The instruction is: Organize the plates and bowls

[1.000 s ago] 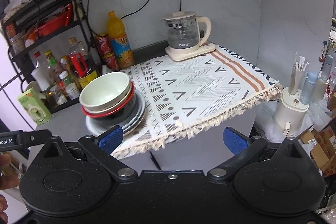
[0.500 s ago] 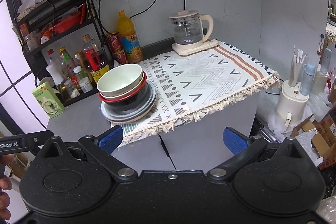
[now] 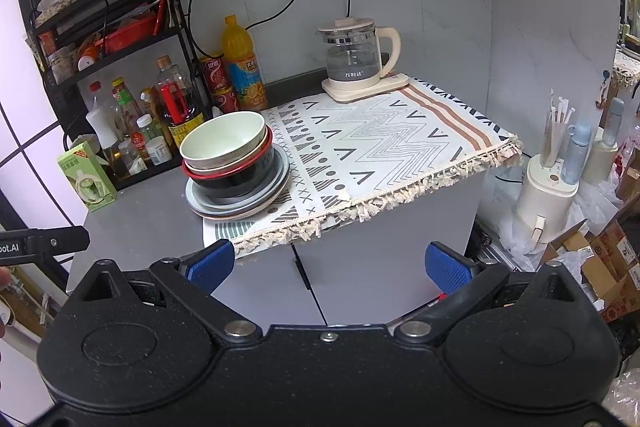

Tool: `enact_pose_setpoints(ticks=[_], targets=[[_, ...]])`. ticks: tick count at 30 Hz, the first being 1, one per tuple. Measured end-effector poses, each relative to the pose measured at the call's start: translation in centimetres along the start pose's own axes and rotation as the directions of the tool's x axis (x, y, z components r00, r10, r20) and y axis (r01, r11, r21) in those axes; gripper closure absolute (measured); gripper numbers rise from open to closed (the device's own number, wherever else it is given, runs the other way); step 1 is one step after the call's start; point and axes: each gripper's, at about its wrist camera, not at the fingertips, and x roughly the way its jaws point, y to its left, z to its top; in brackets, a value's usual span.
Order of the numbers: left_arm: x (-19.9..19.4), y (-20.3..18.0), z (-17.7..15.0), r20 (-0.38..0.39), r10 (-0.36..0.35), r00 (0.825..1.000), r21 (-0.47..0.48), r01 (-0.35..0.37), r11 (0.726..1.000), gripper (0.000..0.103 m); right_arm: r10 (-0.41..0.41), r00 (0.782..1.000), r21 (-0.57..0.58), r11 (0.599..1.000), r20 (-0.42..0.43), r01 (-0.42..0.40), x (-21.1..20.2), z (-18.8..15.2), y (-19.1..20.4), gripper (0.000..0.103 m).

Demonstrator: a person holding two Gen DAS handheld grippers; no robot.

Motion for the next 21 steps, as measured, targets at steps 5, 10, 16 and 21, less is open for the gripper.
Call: enact_pose_setpoints(ticks=[5, 10, 16, 21], targets=[[0.08, 0.03, 0.01, -0.003, -0.004, 1.0, 0.0, 0.004, 1.0, 0.0, -0.001, 1.0, -0.004, 1.0, 0.006, 0.001, -0.06, 0.1, 0.07, 0.001], [0.43, 0.18, 0.11, -0.007, -0.005, 1.0, 0.001, 0.005, 1.0, 0.0, -0.006, 1.0, -0.014, 1.0, 0.011, 0.007, 0.11, 0.37, 0.46, 0.001], [0.78, 0.33, 0.4, -0.009, -0.004, 1.0, 0.009, 0.004, 1.0, 0.0, -0.011, 1.0, -0.022, 1.0, 0.019, 0.012, 0.1, 0.63, 0.89, 0.001], [0.97, 0.46, 0.77, -0.006, -0.003, 1.0, 0.011, 0.003, 1.0, 0.0, -0.01, 1.0, -0.022, 1.0, 0.021, 0.01, 0.15, 0.85, 0.95, 0.001]])
